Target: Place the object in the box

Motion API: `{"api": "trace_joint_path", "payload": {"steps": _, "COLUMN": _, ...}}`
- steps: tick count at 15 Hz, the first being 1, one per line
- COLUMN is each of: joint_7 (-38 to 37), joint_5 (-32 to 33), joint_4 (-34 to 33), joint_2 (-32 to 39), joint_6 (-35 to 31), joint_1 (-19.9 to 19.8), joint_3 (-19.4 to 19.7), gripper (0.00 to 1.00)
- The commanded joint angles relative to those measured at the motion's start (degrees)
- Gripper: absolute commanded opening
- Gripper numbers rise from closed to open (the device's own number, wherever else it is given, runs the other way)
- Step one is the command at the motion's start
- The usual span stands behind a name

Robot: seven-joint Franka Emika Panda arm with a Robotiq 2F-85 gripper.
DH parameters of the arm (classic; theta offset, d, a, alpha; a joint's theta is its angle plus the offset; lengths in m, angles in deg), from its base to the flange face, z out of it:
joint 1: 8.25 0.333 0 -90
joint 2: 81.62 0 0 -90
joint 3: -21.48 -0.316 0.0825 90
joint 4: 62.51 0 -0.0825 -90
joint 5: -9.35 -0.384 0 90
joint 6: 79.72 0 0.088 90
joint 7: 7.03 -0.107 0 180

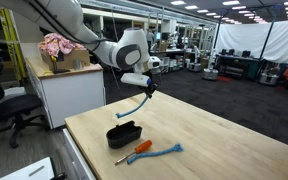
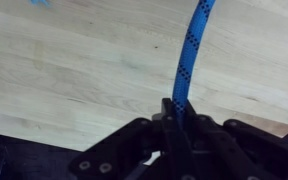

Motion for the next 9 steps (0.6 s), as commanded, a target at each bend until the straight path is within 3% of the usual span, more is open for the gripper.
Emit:
{"api": "trace_joint_path", "payload": {"steps": 1, "joint_7": -0.9, "joint_5": 1.5, "joint_4": 3.8, "joint_2": 1.2, "joint_6": -9.5, "joint_1": 0.2, "joint_3": 0.0, "gripper": 0.03}}
{"api": "trace_joint_path", "payload": {"steps": 5, "joint_7": 0.9, "joint_5": 4.2, "joint_4": 7.5, "joint_2": 1.9, "joint_6": -16.5, "joint_1": -0.1, "joint_3": 0.1, "gripper": 0.03}}
{"api": "trace_joint_path", "payload": {"steps": 9, "joint_7": 5.7, "joint_5": 2.8, "joint_4": 11.5, "joint_2": 0.9, "joint_6": -18.3, "joint_1": -1.1, "joint_3": -1.1, "gripper": 0.03}}
